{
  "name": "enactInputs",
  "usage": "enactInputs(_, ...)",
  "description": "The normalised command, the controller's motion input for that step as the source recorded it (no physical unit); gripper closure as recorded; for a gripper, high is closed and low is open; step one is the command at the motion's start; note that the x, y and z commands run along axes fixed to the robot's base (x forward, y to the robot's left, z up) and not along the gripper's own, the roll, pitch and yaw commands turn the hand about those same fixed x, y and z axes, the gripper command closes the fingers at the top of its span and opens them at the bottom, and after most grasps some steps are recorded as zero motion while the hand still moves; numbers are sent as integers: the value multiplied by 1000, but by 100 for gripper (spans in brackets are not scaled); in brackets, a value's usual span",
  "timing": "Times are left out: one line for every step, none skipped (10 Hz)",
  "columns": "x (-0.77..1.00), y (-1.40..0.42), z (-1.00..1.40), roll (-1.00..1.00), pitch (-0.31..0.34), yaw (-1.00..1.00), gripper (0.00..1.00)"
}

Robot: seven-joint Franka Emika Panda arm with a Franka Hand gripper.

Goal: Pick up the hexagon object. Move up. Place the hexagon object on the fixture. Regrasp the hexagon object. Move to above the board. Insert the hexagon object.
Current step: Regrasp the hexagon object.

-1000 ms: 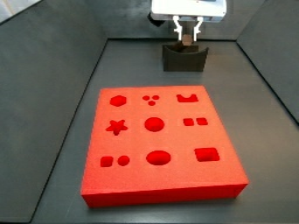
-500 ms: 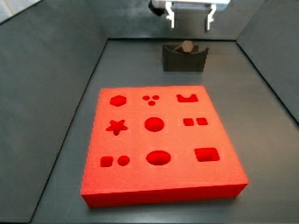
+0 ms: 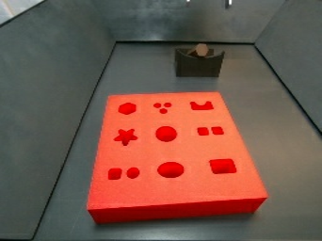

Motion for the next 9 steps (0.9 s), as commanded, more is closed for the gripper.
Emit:
enactInputs(-76,-673,313,1000,42,26,0)
enactInputs(-61,-650,251,1000,38,26,0)
enactInputs(-83,-525,202,1000,30,26,0)
enactInputs(-102,-370,102,1000,21,25,0)
enactInputs(-82,-161,48,1000,16,25,0)
enactInputs(-56,-76,37,1000,15,25,0)
enactInputs(-34,-45,16,1000,15,25,0)
enactInputs(-29,-37,9,1000,12,26,0)
enactInputs(-37,-32,10,1000,7,26,0)
